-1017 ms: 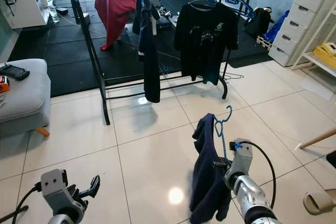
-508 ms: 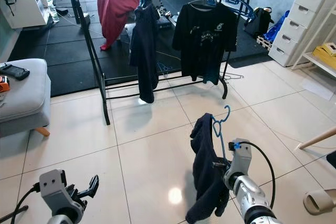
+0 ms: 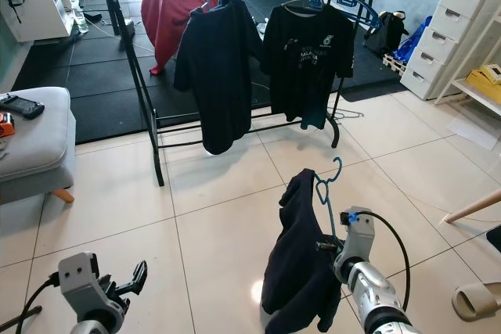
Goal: Hang hanger
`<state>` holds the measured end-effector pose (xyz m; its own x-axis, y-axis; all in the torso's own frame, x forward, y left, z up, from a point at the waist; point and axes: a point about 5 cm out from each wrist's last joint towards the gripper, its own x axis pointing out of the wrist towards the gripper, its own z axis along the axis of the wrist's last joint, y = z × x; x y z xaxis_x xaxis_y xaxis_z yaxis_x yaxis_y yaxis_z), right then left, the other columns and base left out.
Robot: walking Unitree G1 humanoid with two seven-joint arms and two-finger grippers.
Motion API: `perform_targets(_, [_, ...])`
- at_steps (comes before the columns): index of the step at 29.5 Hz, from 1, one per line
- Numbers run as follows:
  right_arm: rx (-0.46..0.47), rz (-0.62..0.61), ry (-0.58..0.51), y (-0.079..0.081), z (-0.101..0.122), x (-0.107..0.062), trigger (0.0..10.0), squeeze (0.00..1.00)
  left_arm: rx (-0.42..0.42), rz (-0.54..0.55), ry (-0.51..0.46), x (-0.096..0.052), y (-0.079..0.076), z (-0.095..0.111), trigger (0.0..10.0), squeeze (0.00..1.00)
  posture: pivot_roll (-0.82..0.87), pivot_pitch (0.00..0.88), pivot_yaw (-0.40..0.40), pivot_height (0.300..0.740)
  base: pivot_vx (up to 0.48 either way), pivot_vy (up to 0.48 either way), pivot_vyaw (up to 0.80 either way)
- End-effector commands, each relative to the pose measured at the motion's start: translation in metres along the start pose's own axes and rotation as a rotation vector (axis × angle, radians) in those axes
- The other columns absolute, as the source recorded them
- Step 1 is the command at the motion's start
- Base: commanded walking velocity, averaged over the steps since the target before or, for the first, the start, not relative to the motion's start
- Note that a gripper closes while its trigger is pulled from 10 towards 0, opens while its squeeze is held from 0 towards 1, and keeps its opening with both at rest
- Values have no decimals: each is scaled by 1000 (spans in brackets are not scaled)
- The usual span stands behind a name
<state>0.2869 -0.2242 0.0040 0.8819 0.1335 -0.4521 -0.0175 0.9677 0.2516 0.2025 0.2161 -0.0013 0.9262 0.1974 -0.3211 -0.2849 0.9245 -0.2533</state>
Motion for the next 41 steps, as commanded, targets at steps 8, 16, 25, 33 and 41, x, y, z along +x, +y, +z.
perform_targets(8, [3, 8, -42, 3, 5, 2, 10000, 0, 22, 3, 20, -3, 6, -1, 10000, 0, -111, 113, -26, 740, 0, 0, 0])
perform_targets(16, [0, 7, -51, 3, 8, 2, 10000, 0, 22, -1, 14, -2, 4, 1, 10000, 0, -124, 132, -27, 740, 0, 0, 0])
perform_targets(25, [-2, 7, -63, 5, 9, 3, 10000, 0, 27, -8, 19, -4, 5, 2, 10000, 0, -131, 143, -12, 740, 0, 0, 0])
perform_targets(33, [-3, 12, -61, 6, 9, 3, 10000, 0, 28, -9, 21, -5, 5, 2, 10000, 0, -130, 142, -18, 740, 0, 0, 0])
perform_targets(41, [-5, 19, -57, 5, 8, 2, 10000, 0, 30, -19, 27, -6, 3, 0, 10000, 0, -134, 126, -24, 740, 0, 0, 0])
